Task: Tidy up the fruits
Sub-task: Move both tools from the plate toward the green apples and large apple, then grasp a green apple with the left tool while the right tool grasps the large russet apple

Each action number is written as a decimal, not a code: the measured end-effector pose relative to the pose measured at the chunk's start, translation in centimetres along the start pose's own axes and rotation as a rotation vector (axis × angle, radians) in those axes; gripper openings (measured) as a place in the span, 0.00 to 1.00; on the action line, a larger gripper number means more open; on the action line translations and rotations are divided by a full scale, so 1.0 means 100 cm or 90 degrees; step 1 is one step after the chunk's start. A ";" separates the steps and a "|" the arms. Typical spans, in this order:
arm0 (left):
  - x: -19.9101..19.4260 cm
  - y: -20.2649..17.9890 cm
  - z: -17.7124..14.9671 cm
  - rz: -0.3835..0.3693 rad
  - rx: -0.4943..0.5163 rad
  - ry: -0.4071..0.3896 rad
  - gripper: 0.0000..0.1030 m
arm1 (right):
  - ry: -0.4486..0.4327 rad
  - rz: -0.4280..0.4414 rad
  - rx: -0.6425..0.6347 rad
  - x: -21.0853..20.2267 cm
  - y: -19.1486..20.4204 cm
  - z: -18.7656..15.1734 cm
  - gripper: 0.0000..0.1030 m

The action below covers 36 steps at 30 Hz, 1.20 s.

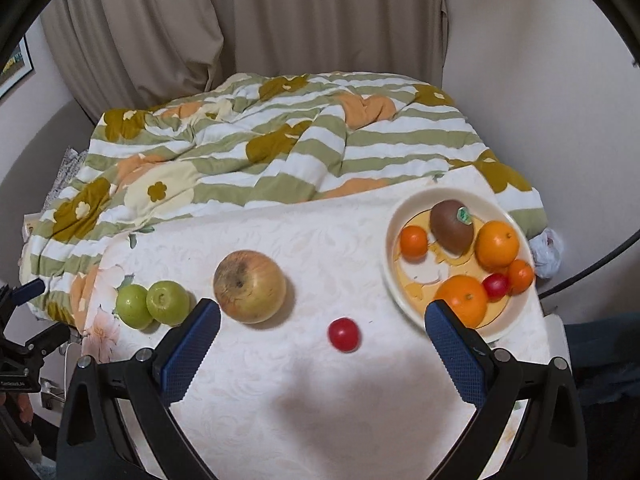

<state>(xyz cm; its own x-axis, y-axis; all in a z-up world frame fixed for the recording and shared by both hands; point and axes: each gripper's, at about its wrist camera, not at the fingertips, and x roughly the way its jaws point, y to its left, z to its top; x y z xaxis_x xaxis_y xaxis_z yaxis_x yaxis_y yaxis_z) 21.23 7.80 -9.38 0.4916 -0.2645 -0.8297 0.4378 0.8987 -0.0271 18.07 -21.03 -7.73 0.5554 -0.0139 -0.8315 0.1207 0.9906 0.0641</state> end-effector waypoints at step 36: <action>0.124 -0.019 -0.006 -0.056 0.135 0.111 0.61 | 0.049 0.043 -0.099 0.106 0.053 -0.008 0.99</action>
<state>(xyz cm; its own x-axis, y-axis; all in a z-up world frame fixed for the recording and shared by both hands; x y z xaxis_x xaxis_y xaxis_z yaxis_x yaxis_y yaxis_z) 26.07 3.05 -19.92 0.3156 -0.2571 -0.9134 0.6294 0.7771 -0.0013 23.88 -15.85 -16.63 0.4927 0.0584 -0.8683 -0.0471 0.9981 0.0404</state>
